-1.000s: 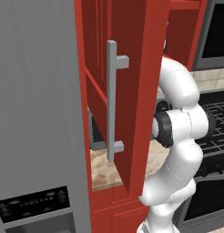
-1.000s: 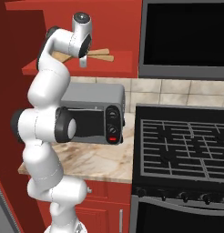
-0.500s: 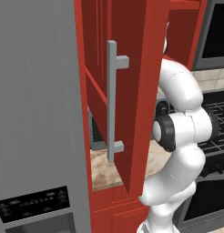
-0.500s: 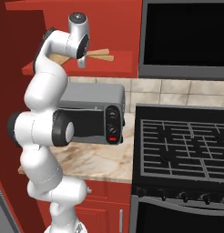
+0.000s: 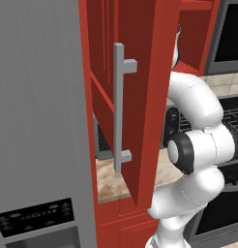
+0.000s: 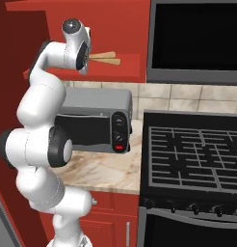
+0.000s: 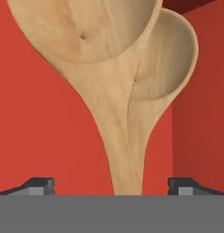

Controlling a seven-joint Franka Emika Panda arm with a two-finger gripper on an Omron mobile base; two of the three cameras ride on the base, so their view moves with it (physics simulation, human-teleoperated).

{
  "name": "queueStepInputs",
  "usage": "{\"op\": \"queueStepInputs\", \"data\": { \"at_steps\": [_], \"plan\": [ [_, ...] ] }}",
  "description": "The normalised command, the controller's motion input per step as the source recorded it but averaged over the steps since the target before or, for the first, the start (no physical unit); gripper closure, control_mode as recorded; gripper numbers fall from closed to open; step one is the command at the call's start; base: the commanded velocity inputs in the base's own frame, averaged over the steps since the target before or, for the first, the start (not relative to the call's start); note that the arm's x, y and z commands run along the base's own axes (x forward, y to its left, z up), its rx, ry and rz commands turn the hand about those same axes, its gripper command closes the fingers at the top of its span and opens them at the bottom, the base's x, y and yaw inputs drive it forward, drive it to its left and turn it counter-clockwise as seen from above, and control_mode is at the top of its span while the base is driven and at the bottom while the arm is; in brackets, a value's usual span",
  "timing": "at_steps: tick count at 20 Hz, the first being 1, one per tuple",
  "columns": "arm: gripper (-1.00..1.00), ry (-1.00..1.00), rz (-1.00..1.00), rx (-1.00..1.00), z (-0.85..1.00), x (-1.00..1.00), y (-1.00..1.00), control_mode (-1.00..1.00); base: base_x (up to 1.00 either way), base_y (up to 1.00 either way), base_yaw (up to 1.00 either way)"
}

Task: Organize the utensils by type. Pick up the wooden spoons from the counter and place them in the open cabinet. Then pick up the metallic utensils from the counter and place them in the open drawer.

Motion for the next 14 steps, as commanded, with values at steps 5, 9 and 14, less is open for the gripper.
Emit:
{"op": "queueStepInputs", "data": {
  "at_steps": [5, 9, 14],
  "plan": [
    [-1.00, -0.06, -0.18, 0.00, -0.04, -0.42, -0.03, -1.00, 0.00, 0.00, 0.00],
    [-1.00, -0.04, -0.16, 0.04, 0.01, -0.49, -0.03, -1.00, 0.00, 0.00, 0.00],
    [-1.00, 0.00, -0.14, 0.12, 0.12, -0.48, -0.06, -1.00, 0.00, 0.00, 0.00]
  ]
}}
